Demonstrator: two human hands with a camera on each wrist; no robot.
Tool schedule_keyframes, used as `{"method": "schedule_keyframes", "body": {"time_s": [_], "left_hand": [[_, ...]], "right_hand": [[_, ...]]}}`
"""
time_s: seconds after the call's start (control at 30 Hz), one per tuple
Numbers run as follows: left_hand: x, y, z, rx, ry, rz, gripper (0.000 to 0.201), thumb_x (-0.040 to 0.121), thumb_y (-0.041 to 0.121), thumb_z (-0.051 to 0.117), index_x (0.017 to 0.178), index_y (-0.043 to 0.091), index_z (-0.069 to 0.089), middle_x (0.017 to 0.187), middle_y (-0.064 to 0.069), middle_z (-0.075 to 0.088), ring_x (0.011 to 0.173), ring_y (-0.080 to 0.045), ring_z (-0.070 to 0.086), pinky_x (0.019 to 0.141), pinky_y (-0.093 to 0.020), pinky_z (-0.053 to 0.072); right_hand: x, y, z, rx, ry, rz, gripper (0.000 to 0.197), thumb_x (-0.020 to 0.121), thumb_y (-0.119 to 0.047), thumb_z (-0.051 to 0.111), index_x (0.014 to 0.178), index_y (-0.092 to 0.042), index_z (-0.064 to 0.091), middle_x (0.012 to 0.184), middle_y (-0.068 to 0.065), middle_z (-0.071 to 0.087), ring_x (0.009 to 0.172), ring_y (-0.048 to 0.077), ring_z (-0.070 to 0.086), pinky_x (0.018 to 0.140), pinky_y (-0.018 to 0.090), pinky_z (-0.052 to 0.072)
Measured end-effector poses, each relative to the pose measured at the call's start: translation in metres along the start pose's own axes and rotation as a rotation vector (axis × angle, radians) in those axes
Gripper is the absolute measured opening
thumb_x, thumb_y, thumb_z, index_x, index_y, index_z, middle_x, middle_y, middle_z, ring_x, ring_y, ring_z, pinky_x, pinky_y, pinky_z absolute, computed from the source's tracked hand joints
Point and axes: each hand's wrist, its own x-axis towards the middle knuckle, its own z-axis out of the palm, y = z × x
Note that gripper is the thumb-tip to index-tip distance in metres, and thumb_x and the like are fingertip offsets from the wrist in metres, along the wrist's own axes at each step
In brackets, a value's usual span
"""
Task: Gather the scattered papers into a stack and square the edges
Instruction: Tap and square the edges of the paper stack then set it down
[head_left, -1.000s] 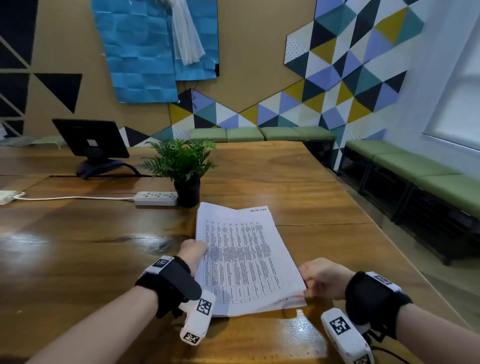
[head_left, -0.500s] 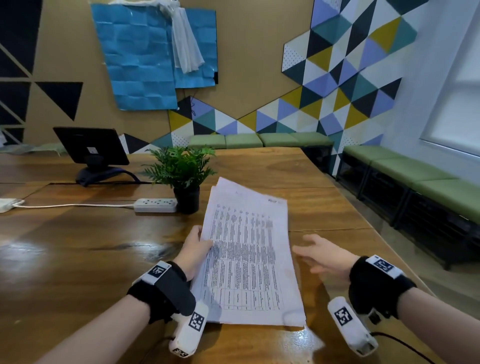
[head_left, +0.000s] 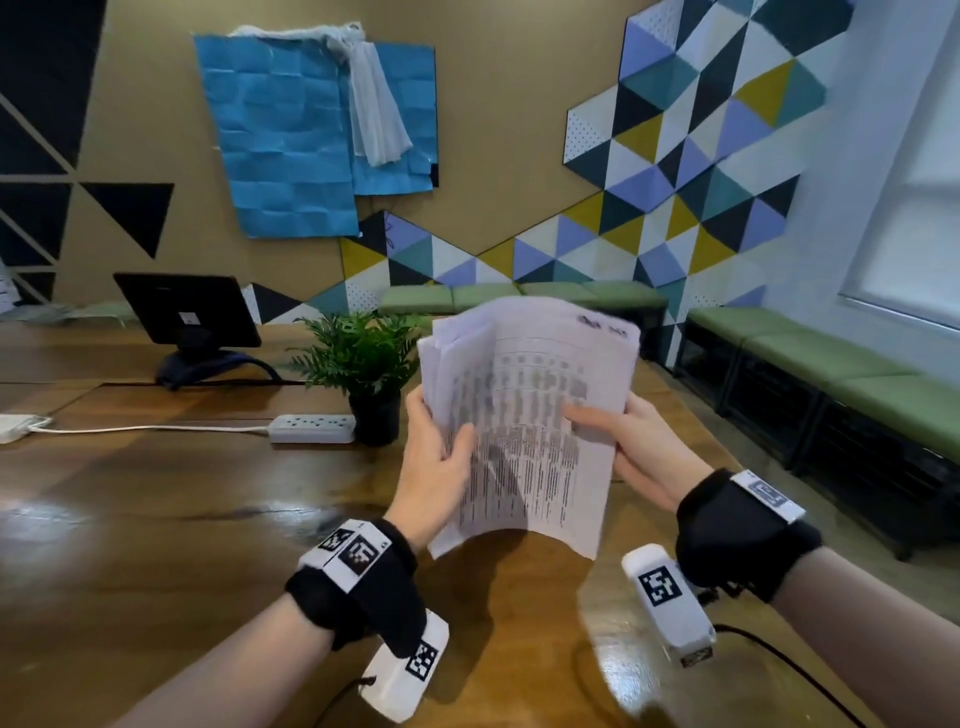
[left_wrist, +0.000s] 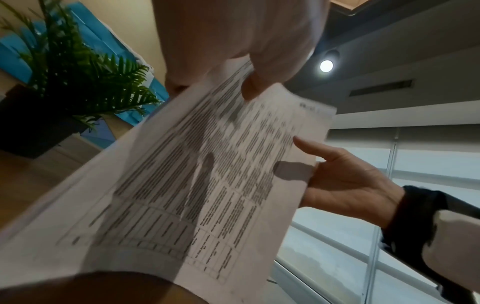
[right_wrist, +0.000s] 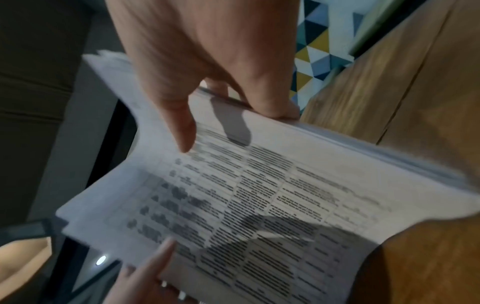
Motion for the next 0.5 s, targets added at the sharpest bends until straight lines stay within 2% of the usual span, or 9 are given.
{"method": "schedule_keyframes", "body": {"time_s": [0.07,0.13,0.2,0.27,0.3,0.37,0.4,0.43,0.5], "left_hand": [[0.005,0.003,-0.002,-0.014,0.026,0.032,0.048,0.093,0.009,0.051,0.124,0.035,0.026,0.127,0.000,0.050,0.121,-0.017,0.055,0.106,-0.044,0.046],[0.013,0.009,-0.007,-0.023,0.042,0.088,0.059,0.091,0.011,0.057,0.133,0.033,0.022,0.130,0.003,0.049,0.125,-0.014,0.053,0.107,-0.041,0.045],[0.023,0.013,-0.010,0.019,0.066,0.184,0.075,0.088,0.013,0.062,0.144,0.033,0.015,0.146,0.002,0.037,0.128,0.004,0.044,0.111,-0.022,0.038],[0.033,0.018,-0.012,0.187,0.135,0.307,0.084,0.087,0.010,0.064,0.150,0.021,0.010,0.143,-0.001,0.034,0.110,0.024,0.041,0.093,0.006,0.032],[0.037,0.021,-0.012,0.278,0.170,0.374,0.085,0.087,0.007,0.064,0.151,0.015,0.010,0.136,-0.003,0.037,0.098,0.026,0.043,0.083,0.011,0.030],[0.040,0.028,-0.015,0.423,0.202,0.501,0.085,0.086,0.003,0.063,0.151,0.014,0.010,0.125,-0.005,0.038,0.082,0.013,0.045,0.079,0.012,0.029],[0.041,0.029,-0.016,0.483,0.192,0.551,0.085,0.085,0.001,0.063,0.149,0.022,0.012,0.125,-0.009,0.039,0.079,0.004,0.045,0.082,0.008,0.032],[0.041,0.032,-0.017,0.537,0.170,0.583,0.083,0.085,0.000,0.062,0.146,0.029,0.015,0.126,-0.013,0.040,0.080,-0.003,0.047,0.084,0.001,0.037],[0.042,0.034,-0.019,0.643,0.125,0.595,0.077,0.087,0.002,0.060,0.143,0.036,0.020,0.131,-0.017,0.040,0.080,-0.016,0.056,0.076,-0.015,0.050]], "right_hand": [[0.002,0.000,-0.001,-0.062,0.108,-0.089,0.050,0.083,-0.011,0.066,0.130,-0.012,0.048,0.123,0.007,0.066,0.111,0.023,0.064,0.103,0.050,0.045],[0.004,-0.005,-0.002,-0.213,0.259,-0.245,0.057,0.085,-0.016,0.065,0.135,-0.017,0.036,0.123,0.002,0.062,0.110,0.017,0.063,0.103,0.048,0.045],[0.006,-0.011,-0.003,-0.429,0.357,-0.426,0.073,0.087,-0.013,0.061,0.146,-0.025,0.019,0.134,0.002,0.053,0.120,0.017,0.055,0.108,0.042,0.040],[0.004,-0.020,0.001,-0.639,0.395,-0.597,0.083,0.088,-0.005,0.058,0.151,-0.024,0.008,0.140,0.001,0.040,0.121,0.007,0.044,0.108,0.026,0.032],[0.004,-0.022,0.002,-0.752,0.394,-0.661,0.084,0.088,-0.002,0.056,0.152,-0.024,0.006,0.137,0.000,0.036,0.111,0.003,0.042,0.100,0.019,0.032],[0.003,-0.027,0.006,-0.985,0.373,-0.715,0.081,0.089,-0.003,0.053,0.150,-0.030,0.007,0.132,0.005,0.034,0.092,0.006,0.043,0.082,0.022,0.039],[0.002,-0.028,0.008,-1.080,0.374,-0.713,0.075,0.091,-0.006,0.051,0.150,-0.031,0.013,0.135,0.008,0.033,0.090,0.011,0.045,0.076,0.026,0.043],[0.001,-0.028,0.008,-1.127,0.384,-0.702,0.066,0.092,-0.008,0.049,0.149,-0.027,0.023,0.138,0.011,0.032,0.092,0.016,0.050,0.074,0.030,0.047],[0.001,-0.027,0.008,-1.109,0.402,-0.684,0.052,0.094,-0.011,0.047,0.144,-0.018,0.038,0.142,0.013,0.031,0.104,0.024,0.053,0.085,0.033,0.047]]}}
